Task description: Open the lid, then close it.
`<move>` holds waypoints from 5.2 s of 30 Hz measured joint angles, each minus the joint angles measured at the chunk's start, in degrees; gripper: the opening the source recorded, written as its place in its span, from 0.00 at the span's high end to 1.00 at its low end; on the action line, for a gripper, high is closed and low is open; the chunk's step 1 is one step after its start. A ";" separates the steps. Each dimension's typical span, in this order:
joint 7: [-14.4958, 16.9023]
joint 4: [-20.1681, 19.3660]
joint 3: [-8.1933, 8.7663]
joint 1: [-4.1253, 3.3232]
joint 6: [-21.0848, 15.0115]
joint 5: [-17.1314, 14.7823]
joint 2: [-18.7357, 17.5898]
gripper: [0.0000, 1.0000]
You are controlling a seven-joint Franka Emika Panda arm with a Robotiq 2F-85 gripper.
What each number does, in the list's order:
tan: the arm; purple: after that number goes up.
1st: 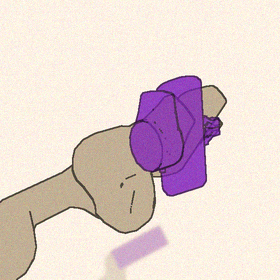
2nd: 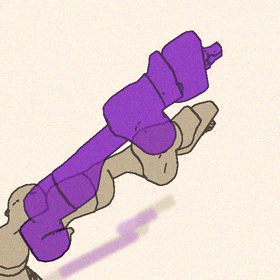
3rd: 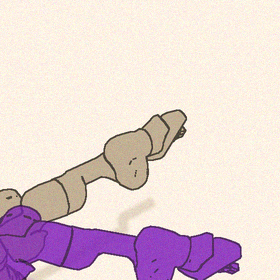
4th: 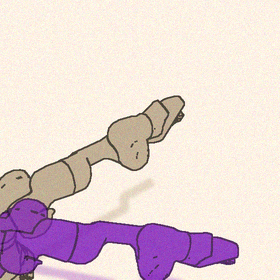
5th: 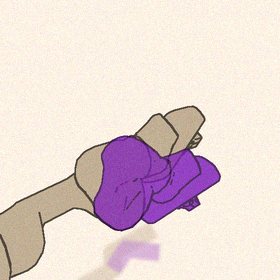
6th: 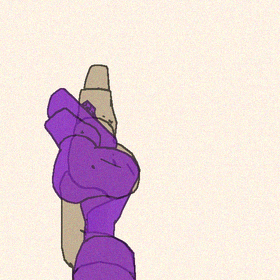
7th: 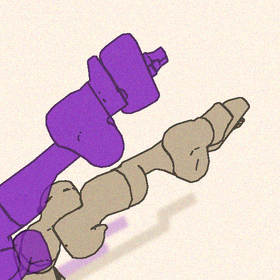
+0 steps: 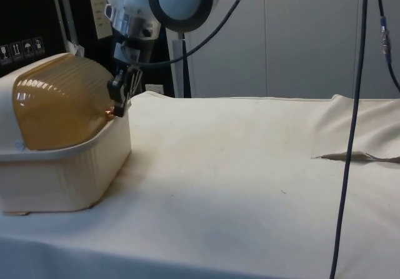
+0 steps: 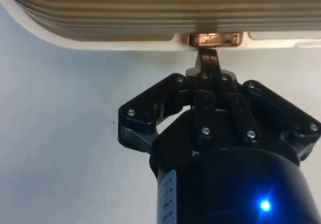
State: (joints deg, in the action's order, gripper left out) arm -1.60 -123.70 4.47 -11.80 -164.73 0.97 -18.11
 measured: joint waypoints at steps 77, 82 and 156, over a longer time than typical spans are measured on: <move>4.58 0.74 1.26 -0.34 0.06 0.11 -0.92 1.00; 4.47 0.80 0.86 -0.69 0.00 0.11 -0.92 1.00; 5.10 8.25 0.40 -1.26 -2.41 0.23 2.18 1.00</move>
State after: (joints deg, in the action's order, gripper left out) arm 3.50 -115.45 4.87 -13.06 -167.13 1.20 -15.93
